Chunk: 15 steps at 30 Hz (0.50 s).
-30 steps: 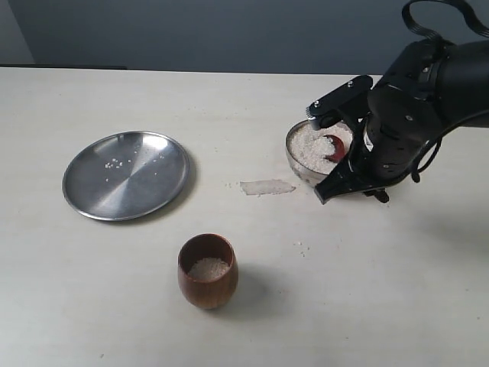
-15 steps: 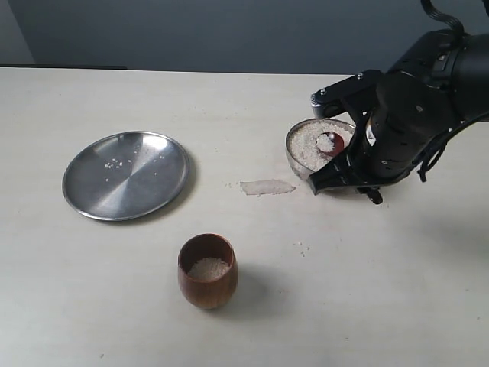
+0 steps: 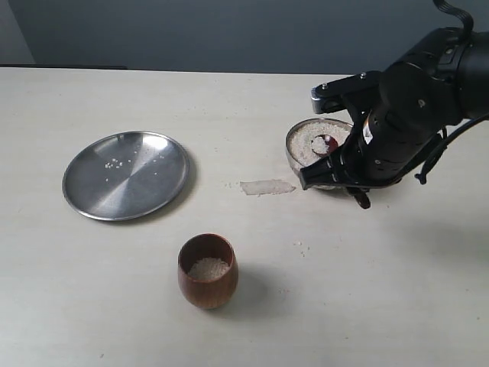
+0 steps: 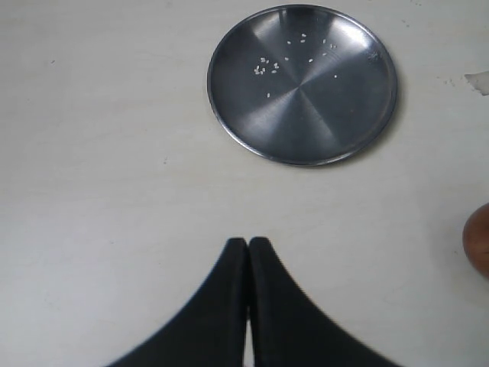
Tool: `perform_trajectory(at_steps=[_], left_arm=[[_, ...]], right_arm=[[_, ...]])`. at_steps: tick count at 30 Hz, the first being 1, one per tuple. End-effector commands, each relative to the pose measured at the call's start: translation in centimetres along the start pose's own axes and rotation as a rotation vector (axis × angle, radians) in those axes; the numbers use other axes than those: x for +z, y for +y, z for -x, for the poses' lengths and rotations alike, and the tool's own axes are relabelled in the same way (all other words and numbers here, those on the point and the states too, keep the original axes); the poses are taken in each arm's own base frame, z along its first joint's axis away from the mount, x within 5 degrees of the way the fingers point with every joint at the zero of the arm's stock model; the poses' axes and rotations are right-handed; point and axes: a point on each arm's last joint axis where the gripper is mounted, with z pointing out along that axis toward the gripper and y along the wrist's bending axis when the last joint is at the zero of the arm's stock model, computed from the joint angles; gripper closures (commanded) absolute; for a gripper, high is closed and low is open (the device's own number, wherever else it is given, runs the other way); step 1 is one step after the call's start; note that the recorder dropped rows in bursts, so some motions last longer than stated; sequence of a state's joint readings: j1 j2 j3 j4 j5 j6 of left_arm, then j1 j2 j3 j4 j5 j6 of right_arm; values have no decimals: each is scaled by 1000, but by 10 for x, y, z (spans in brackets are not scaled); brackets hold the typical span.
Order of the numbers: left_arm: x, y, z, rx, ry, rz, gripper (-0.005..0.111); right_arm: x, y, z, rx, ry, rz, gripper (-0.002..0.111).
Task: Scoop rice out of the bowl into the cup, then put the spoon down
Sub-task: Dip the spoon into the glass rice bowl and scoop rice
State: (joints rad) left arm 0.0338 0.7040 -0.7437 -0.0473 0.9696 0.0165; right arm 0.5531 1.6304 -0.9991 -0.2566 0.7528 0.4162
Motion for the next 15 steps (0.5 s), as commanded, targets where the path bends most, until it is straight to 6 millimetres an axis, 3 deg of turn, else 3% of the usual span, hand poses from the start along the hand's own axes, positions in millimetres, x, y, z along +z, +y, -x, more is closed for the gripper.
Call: perform_trajectory(at_steps=[1,9,15], left_arm=[[-1,0,2,0,-11,3,106],[-1,0,2,0,-11,3,106],[-1,0,2,0,-11,3,106]], right_arm=[[-3,0,3,56,-37,28,109],[2,0,-10,97,-100,70,109],[-5,-2,-18,116,-162,101,109]])
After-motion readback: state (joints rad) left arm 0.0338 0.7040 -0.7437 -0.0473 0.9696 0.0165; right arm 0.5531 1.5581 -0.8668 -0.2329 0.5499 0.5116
